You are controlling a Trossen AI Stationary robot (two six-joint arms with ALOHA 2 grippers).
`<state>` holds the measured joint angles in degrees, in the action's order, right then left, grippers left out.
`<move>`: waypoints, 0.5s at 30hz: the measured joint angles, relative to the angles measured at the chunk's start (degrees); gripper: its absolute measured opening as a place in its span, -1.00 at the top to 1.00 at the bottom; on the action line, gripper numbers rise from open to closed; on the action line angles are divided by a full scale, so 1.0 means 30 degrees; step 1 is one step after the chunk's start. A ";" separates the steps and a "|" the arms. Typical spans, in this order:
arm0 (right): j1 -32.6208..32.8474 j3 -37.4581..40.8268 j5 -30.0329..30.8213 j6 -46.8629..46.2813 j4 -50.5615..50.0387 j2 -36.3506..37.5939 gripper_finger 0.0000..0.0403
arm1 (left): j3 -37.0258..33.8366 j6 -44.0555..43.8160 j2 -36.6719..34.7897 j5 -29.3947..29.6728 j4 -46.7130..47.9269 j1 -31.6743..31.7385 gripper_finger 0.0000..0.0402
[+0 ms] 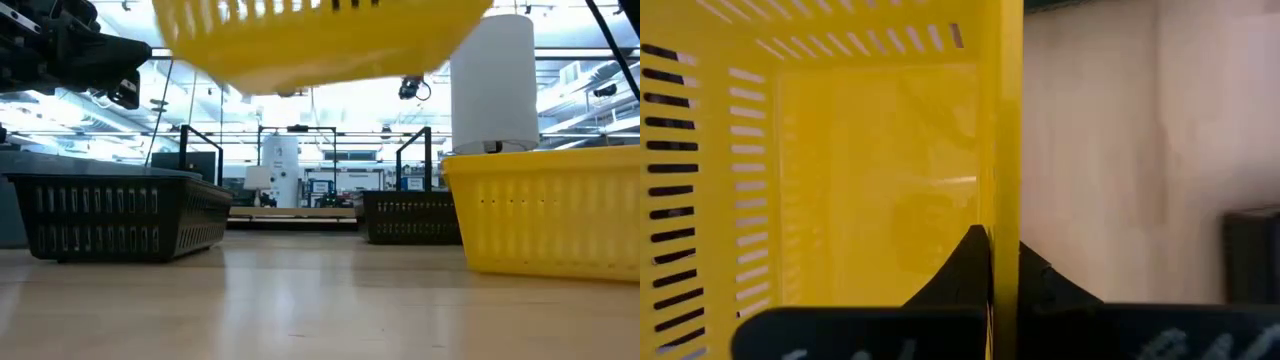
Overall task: Stack baskets on shelf by color
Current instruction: Stack the left yellow bin on top of the yellow bin
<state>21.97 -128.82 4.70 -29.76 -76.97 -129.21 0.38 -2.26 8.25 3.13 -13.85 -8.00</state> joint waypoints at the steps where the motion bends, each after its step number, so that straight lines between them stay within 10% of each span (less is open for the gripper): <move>1: 0.0014 -0.0355 0.0120 0.0000 -0.0420 0.0001 0.99 | 0.0007 0.0000 -0.0007 0.0003 0.0000 0.0003 0.84; 15: 0.0385 -0.1375 0.2963 -0.1119 -0.3712 0.3039 0.99 | 0.0000 0.0000 0.0000 0.0000 -0.0007 0.0000 0.86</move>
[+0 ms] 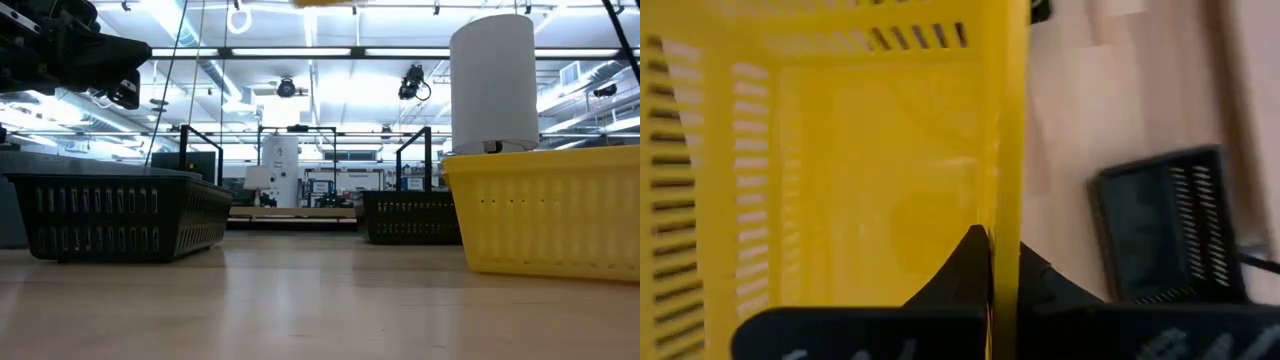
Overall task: Stack baskets on shelf by color
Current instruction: Stack the left yellow bin on top of the yellow bin
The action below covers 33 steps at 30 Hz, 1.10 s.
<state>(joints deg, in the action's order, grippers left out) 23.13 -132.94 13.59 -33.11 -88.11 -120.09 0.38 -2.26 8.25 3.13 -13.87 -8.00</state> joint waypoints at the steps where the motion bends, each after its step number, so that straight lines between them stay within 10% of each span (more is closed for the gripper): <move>1: 0.0109 0.0000 0.0181 -0.0226 -0.0277 0.0319 0.99 | 0.0000 0.0000 -0.0005 -0.0004 0.0007 0.0004 0.86; 23: 0.1985 0.0325 0.1306 -0.1824 -0.0616 0.2922 0.99 | 0.0006 0.0000 -0.0006 -0.0003 0.0001 0.0004 0.84; 33: 0.2057 0.6929 0.1025 -0.3791 -0.0589 0.5563 0.99 | 0.0007 0.0000 -0.0004 0.0002 0.0000 -0.0002 0.83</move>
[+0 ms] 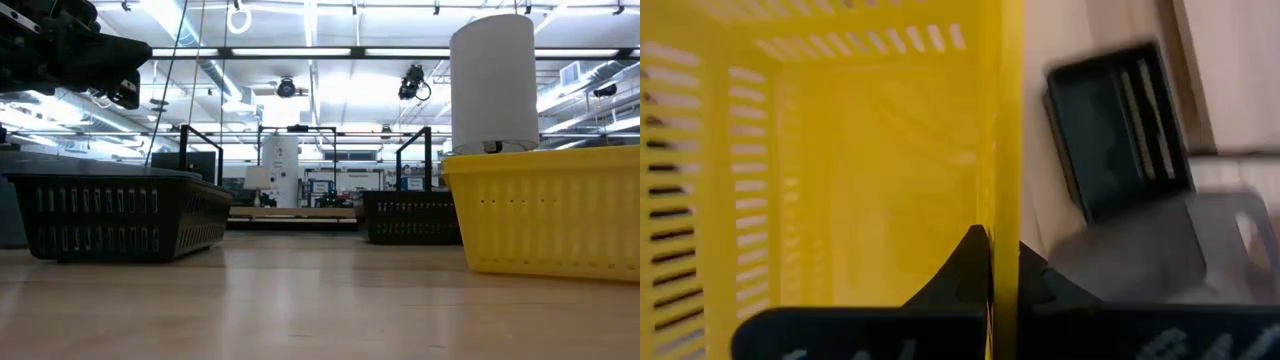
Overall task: Stack baskets on shelf by color
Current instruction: Stack the left yellow bin on top of the yellow bin
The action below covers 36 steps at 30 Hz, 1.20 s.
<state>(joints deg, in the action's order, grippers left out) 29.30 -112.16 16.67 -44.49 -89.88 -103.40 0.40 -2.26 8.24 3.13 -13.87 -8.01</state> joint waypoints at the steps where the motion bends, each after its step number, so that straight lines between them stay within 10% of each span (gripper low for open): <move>1: 0.0000 0.0875 -0.0006 -0.0431 0.0061 0.0544 0.99 | -0.0003 -0.0003 0.0000 -0.0005 0.0000 0.0002 0.84; 15: -0.0195 1.0166 -0.1688 -0.2712 0.6095 0.6488 0.99 | -0.0006 0.0000 0.0004 -0.0004 0.0007 0.0005 0.81; 36: -0.0831 1.3618 -0.3104 -0.2040 0.9313 0.6036 0.99 | 0.0000 0.0000 -0.0001 -0.0005 0.0007 -0.0002 0.82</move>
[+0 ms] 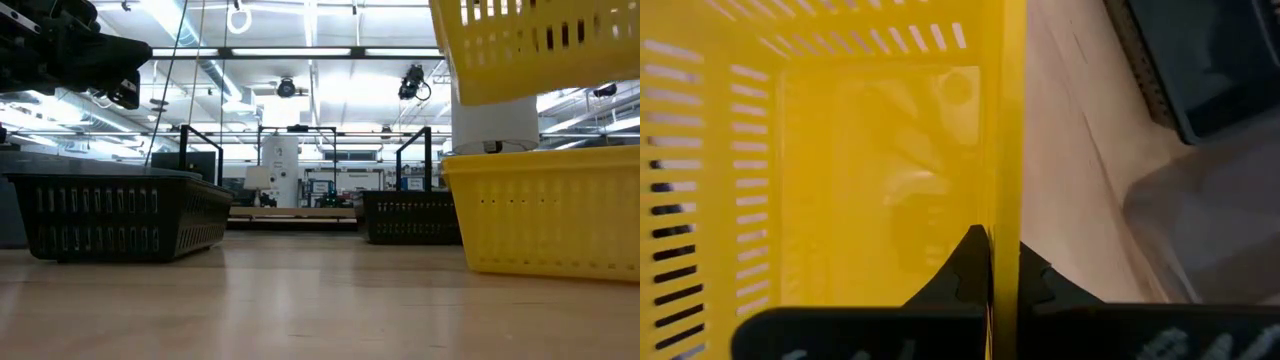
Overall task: Stack baskets on shelf by color
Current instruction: Stack the left yellow bin on top of the yellow bin
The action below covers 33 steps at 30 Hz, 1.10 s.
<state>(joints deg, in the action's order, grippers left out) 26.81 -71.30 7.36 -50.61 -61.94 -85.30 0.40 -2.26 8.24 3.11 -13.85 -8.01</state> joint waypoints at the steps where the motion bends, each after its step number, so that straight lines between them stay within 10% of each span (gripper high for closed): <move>1: -0.0013 0.0125 0.0007 0.0000 -0.0066 0.0000 0.99 | -0.0005 -0.0002 -0.0001 0.0004 0.0020 0.0007 0.82; 33: -0.0262 0.4681 -0.0414 0.1784 0.5876 0.0006 0.99 | 0.0000 0.0000 -0.0003 0.0007 0.0000 0.0003 0.82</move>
<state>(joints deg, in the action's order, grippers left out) 26.02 -57.26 6.11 -45.26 -44.31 -85.28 0.40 -2.26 8.23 3.14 -13.85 -8.00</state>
